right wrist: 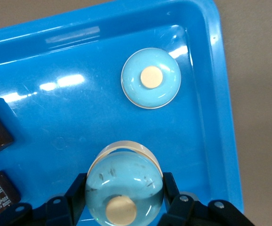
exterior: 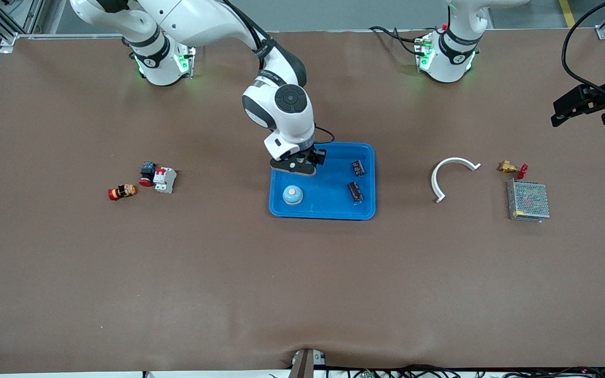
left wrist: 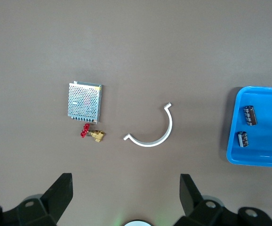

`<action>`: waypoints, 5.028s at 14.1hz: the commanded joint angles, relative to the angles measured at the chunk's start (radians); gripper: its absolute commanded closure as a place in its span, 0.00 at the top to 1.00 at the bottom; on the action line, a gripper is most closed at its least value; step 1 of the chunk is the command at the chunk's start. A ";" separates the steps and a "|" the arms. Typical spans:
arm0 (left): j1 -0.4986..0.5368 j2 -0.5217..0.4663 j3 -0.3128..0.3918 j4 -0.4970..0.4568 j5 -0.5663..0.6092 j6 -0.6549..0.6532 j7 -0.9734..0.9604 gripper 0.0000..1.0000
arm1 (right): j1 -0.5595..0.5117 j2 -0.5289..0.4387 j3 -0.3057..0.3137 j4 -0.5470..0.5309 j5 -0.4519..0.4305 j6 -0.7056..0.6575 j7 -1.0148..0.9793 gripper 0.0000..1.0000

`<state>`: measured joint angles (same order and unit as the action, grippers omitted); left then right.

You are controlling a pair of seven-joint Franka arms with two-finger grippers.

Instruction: Place electrolytic capacitor and blue bell in tray

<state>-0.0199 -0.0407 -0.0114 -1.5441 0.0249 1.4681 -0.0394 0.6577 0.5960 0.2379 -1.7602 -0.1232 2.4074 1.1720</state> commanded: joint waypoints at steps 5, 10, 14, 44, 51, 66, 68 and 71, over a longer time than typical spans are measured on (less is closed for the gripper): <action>-0.006 -0.002 0.004 0.009 -0.017 -0.015 0.019 1.00 | 0.013 0.022 -0.028 -0.053 -0.039 0.087 0.021 0.40; -0.008 0.001 0.004 0.009 -0.017 -0.015 0.018 1.00 | 0.022 0.051 -0.038 -0.051 -0.062 0.130 0.032 0.40; -0.008 0.004 -0.004 0.007 -0.017 -0.018 0.021 1.00 | 0.029 0.053 -0.045 -0.051 -0.065 0.130 0.038 0.41; -0.009 0.005 -0.009 0.010 -0.006 -0.018 0.024 1.00 | -0.039 -0.556 -0.003 -0.041 0.119 -0.638 -0.188 1.00; -0.012 0.005 -0.009 0.010 -0.005 -0.018 0.023 1.00 | -0.254 -0.735 -0.081 0.021 0.171 -0.908 -0.561 1.00; -0.012 0.013 -0.032 0.035 -0.002 -0.018 0.016 1.00 | -0.325 -0.729 -0.516 0.108 0.073 -0.981 -1.094 1.00; -0.012 0.013 -0.033 0.039 0.000 -0.018 0.016 1.00 | -0.336 -0.728 -0.516 0.108 0.071 -0.981 -1.109 1.00; -0.009 0.013 -0.032 0.039 0.000 -0.018 0.015 1.00 | -0.348 -0.725 -0.516 0.119 0.068 -0.978 -1.112 1.00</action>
<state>-0.0300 -0.0368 -0.0418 -1.5302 0.0248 1.4675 -0.0380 0.3312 -0.1426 -0.2861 -1.6705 -0.0435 1.4364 0.0808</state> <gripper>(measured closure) 0.000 0.000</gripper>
